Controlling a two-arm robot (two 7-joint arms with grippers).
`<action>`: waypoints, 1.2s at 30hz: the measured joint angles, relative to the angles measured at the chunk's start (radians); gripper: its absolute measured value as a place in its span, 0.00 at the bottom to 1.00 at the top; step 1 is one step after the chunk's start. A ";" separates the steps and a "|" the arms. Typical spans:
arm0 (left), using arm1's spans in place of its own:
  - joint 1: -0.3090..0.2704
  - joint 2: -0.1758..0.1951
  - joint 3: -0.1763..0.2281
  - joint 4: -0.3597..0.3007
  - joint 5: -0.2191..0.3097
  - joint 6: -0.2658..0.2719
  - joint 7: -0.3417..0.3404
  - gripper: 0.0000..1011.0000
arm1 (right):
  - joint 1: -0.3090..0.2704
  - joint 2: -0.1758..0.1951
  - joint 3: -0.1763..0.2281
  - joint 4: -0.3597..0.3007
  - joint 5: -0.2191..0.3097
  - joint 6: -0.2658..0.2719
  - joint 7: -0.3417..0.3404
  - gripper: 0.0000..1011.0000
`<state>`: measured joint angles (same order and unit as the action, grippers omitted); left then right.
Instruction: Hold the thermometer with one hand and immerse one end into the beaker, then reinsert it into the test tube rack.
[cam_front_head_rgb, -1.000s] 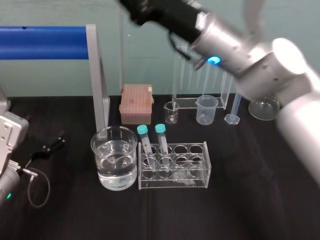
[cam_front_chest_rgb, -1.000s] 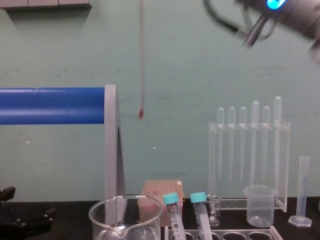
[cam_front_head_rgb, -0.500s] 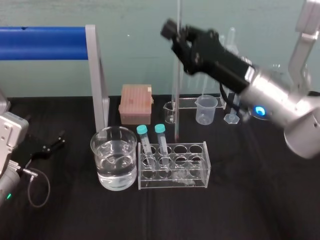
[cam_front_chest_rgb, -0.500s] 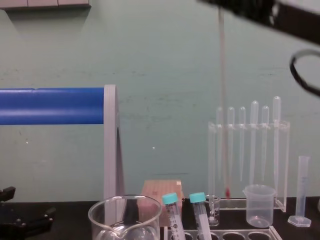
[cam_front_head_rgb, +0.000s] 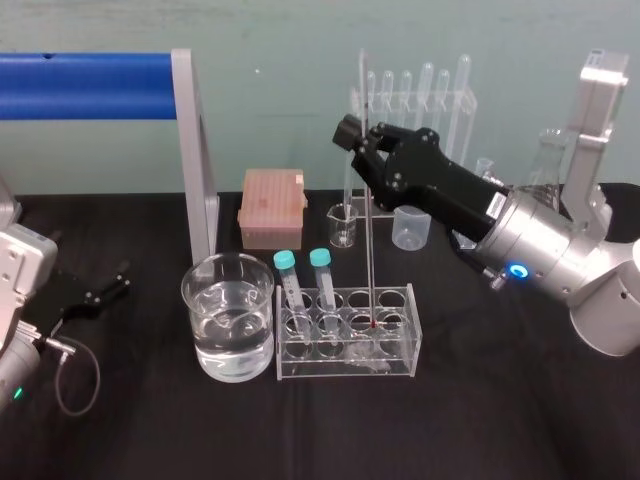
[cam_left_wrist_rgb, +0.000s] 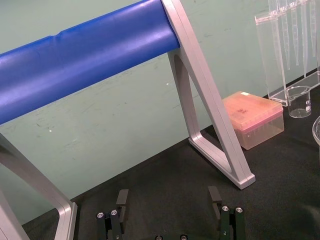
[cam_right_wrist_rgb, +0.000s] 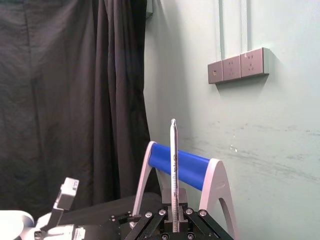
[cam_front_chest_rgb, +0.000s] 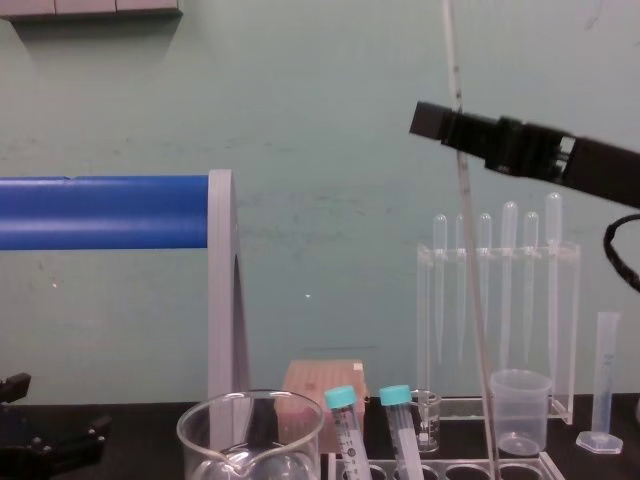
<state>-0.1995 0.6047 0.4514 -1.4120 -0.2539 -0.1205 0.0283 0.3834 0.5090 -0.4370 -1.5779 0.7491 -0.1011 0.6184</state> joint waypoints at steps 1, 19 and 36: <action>0.000 0.000 0.000 0.000 0.000 0.000 0.000 1.00 | 0.006 -0.007 -0.003 0.015 -0.006 -0.003 0.003 0.06; 0.000 0.000 0.000 0.000 0.000 0.000 0.000 1.00 | 0.073 -0.072 -0.058 0.186 -0.094 -0.009 0.041 0.06; 0.000 0.000 0.000 0.000 0.000 0.000 0.000 1.00 | 0.106 -0.103 -0.092 0.278 -0.157 0.002 0.066 0.05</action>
<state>-0.1995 0.6047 0.4514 -1.4120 -0.2539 -0.1205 0.0283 0.4891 0.4060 -0.5295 -1.2996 0.5925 -0.0994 0.6841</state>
